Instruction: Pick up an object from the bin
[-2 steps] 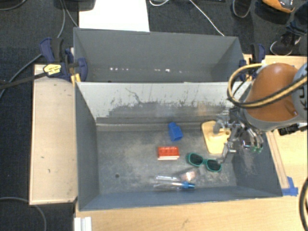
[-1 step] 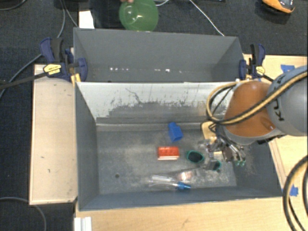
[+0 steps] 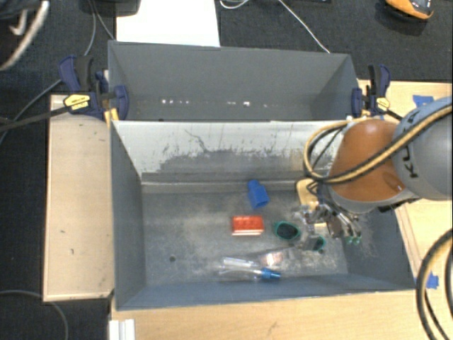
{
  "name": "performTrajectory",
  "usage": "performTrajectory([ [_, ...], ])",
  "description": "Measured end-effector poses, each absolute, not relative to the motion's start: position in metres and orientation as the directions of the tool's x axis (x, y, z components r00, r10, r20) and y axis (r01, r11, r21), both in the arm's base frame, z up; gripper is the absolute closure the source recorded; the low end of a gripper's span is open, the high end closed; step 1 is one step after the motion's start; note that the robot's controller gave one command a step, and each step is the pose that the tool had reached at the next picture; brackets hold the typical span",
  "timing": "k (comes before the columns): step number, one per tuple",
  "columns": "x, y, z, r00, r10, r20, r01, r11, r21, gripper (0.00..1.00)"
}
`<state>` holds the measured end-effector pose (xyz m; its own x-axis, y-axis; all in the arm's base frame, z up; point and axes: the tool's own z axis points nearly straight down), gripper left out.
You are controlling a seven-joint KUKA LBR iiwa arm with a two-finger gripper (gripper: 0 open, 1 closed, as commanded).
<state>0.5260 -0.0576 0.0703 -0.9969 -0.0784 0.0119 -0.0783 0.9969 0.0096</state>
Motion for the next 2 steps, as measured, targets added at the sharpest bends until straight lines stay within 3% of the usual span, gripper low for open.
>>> performTrajectory([
  [1,0.516,-0.039,0.163,-0.995,-0.102,0.014,-0.102,0.995,0.011,1.00],
  [2,0.522,-0.046,0.196,-0.993,-0.115,0.007,-0.114,0.993,0.009,1.00],
])
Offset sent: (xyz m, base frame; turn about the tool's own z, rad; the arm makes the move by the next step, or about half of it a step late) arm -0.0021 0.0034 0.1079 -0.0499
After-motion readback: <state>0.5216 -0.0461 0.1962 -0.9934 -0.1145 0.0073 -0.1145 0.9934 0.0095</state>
